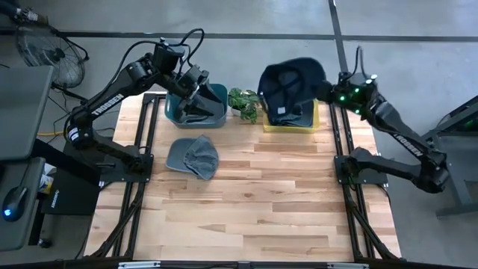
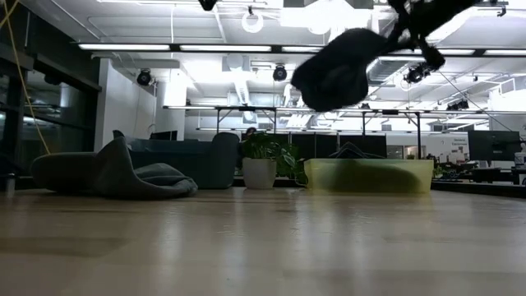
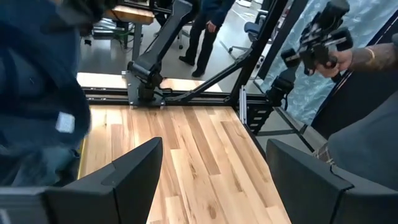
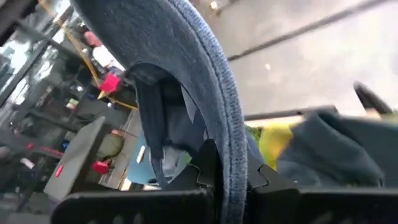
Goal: Pick & Place hat
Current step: Put the blue cap into the yellow bin
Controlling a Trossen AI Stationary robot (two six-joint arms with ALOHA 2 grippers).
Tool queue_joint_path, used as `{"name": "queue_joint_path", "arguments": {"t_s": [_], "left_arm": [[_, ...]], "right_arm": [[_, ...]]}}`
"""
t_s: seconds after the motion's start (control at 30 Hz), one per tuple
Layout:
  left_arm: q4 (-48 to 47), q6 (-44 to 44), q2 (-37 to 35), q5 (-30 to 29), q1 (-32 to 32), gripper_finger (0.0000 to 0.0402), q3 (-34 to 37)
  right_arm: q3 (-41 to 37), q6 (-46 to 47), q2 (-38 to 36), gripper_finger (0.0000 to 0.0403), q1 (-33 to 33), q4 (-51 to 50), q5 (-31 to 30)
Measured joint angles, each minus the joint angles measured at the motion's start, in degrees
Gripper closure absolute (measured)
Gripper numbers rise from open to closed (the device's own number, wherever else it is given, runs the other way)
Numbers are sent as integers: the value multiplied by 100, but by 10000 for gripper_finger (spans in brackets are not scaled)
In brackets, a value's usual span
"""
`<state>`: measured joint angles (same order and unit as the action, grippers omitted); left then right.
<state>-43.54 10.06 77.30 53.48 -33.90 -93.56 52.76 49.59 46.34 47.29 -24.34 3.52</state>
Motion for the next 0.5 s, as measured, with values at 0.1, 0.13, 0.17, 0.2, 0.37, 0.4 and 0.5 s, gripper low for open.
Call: {"name": "queue_joint_path", "arguments": {"t_s": [0.1, 0.13, 0.17, 0.2, 0.37, 0.4, 0.5], "left_arm": [[-8, 7, 0, 1, -34, 118, 0], [-19, 10, -1, 4, -35, 118, 0], [-49, 18, -9, 4, -34, 118, 0], [-80, 24, -14, 3, -36, 118, 0], [-159, 73, -22, -1, -34, 118, 0], [-161, 60, -22, -3, -34, 118, 0], [-158, 23, -22, -3, -21, 118, 0]], "right_arm": [[-778, 514, -235, 397, -16, 948, 7], [-1037, 727, -326, 397, -39, 1392, 13], [-1286, 923, -408, 397, -53, 1762, 25], [-1526, 1081, -482, 397, -56, 2010, 18], [-2681, 1930, -657, 397, -57, 3299, -78], [-2862, 2087, -666, 397, -57, 3658, -115], [-3318, 2434, -667, 397, -57, 4402, -208]]}}
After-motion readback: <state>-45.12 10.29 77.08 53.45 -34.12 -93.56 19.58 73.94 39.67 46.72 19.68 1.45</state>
